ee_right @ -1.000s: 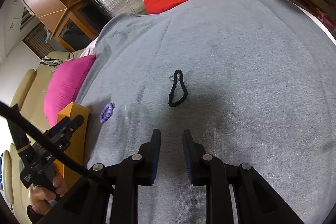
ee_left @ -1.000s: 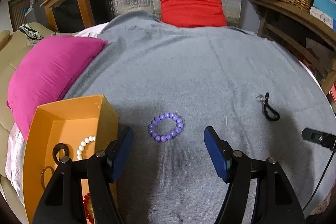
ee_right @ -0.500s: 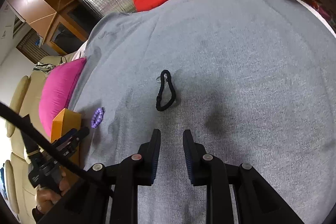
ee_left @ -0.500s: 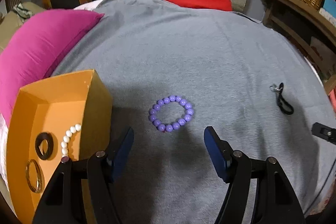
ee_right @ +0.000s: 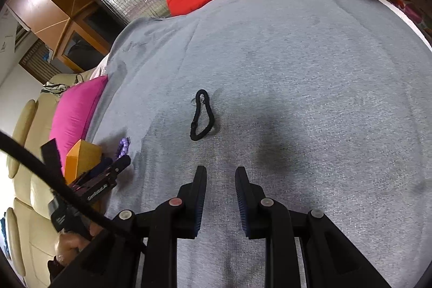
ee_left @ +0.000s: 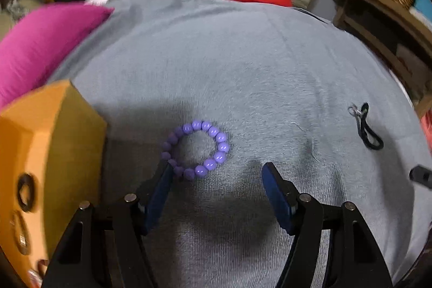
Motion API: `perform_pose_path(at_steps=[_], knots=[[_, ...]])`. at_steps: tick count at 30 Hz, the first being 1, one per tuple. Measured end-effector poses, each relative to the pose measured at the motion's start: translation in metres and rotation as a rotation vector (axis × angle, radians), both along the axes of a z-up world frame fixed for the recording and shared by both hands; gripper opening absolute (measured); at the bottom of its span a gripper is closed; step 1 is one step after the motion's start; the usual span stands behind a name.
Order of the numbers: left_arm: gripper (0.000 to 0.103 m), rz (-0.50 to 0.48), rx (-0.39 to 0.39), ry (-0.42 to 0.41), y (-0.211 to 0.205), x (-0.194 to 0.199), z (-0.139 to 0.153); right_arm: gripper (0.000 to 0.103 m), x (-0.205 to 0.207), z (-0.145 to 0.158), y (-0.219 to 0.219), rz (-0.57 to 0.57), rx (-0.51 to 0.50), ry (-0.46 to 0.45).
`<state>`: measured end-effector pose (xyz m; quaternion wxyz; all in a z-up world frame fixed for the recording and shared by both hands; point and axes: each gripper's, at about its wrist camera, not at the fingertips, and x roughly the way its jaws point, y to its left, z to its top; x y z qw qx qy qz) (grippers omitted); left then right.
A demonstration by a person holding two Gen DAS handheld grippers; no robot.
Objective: Organize jewelry
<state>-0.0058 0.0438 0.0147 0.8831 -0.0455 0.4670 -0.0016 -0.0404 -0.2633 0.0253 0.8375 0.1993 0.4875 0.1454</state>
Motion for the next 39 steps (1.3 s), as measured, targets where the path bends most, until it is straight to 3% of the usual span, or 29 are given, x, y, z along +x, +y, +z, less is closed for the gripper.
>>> perform_pose_path(at_steps=[2, 7, 10, 12, 14, 20, 24, 26, 30, 35, 36, 39], knots=[[0.063, 0.004, -0.033, -0.005, 0.003, 0.002, -0.002, 0.024, -0.001, -0.001, -0.003, -0.004, -0.002, 0.001], [0.029, -0.025, -0.076, -0.020, -0.001, 0.003, 0.000, 0.024, -0.002, -0.002, -0.008, -0.013, -0.005, 0.005], [0.016, -0.085, -0.145, -0.012, -0.011, 0.002, 0.003, 0.024, -0.002, -0.002, -0.010, -0.018, -0.002, 0.006], [0.016, -0.115, -0.166, -0.020, -0.017, -0.002, 0.008, 0.024, -0.002, -0.001, -0.009, -0.019, -0.002, 0.007], [0.016, -0.108, -0.140, -0.029, -0.018, -0.005, 0.010, 0.024, -0.001, -0.001, -0.007, -0.016, 0.000, 0.008], [0.016, -0.005, -0.102, -0.043, -0.001, -0.005, 0.012, 0.024, 0.000, -0.003, -0.001, -0.004, -0.007, 0.011], [0.018, 0.014, -0.078, -0.050, 0.005, -0.003, 0.008, 0.024, 0.000, -0.006, -0.002, -0.009, -0.005, 0.019], [0.020, 0.025, -0.065, -0.045, 0.004, 0.001, 0.004, 0.024, 0.000, -0.008, -0.002, -0.008, -0.007, 0.023], [0.037, 0.039, -0.063, -0.052, 0.002, 0.007, 0.001, 0.024, 0.000, -0.009, -0.001, -0.007, -0.007, 0.028], [0.037, 0.002, -0.070, -0.049, -0.005, 0.010, -0.001, 0.024, 0.007, -0.006, -0.003, -0.024, 0.007, 0.009], [0.035, -0.004, -0.072, -0.047, -0.006, 0.010, -0.001, 0.024, 0.011, -0.006, -0.002, -0.030, 0.004, -0.001], [0.014, -0.056, -0.115, -0.038, -0.013, 0.009, 0.000, 0.024, 0.021, -0.007, 0.000, -0.050, 0.018, -0.011]])
